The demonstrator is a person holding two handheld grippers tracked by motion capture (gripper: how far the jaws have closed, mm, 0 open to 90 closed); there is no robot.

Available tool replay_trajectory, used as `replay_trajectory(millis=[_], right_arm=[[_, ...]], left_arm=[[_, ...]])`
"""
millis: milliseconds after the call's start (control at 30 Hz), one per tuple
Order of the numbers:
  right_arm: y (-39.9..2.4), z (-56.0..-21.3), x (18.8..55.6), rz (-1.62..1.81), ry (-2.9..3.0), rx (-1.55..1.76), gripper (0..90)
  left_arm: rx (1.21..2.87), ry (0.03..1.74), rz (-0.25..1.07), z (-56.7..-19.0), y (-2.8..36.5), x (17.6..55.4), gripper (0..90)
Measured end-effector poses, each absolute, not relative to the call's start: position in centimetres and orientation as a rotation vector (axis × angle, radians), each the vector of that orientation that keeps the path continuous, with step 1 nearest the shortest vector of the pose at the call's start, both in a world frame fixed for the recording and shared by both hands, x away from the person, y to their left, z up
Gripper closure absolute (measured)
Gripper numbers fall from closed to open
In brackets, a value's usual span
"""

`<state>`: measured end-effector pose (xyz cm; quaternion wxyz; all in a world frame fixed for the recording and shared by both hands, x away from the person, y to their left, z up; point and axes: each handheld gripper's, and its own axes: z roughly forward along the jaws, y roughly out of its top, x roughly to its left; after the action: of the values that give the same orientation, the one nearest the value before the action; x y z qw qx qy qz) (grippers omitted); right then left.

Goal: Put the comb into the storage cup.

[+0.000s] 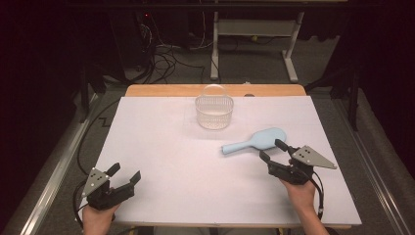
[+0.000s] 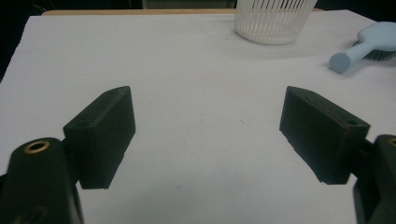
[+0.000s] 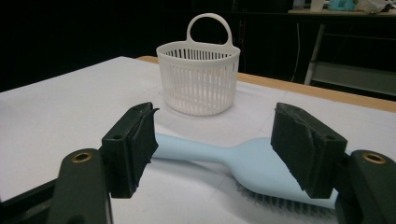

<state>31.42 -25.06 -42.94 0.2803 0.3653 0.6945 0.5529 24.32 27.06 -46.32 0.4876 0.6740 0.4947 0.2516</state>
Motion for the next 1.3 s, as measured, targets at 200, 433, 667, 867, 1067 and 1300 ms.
replay_trajectory(millis=[200, 433, 667, 867, 1067, 1300], right_arm=[[-23.6, -42.6, 32.1, 1.495, 1.893, 0.957, 31.9], [-22.0, -42.2, 32.9, 1.501, 1.934, 0.951, 32.7], [-20.7, -41.9, 33.9, 1.515, 1.95, 0.959, 32.9], [-19.8, -42.0, 34.7, 1.511, 1.975, 0.967, 33.2], [-19.1, -41.7, 35.6, 1.474, 1.999, 0.974, 35.2], [-18.4, -41.3, 36.5, 1.453, 2.024, 0.993, 37.2]], left_arm=[[1.641, 1.199, 0.612, -46.3, 27.0, 24.3, 17.9], [1.638, 1.197, 0.604, -46.3, 27.0, 24.4, 17.9], [1.635, 1.196, 0.598, -46.3, 27.0, 24.4, 17.9], [1.637, 1.194, 0.599, -46.3, 27.0, 24.4, 17.9], [1.637, 1.192, 0.597, -46.3, 26.9, 24.4, 17.9], [1.639, 1.191, 0.595, -46.3, 26.9, 24.4, 17.9]])
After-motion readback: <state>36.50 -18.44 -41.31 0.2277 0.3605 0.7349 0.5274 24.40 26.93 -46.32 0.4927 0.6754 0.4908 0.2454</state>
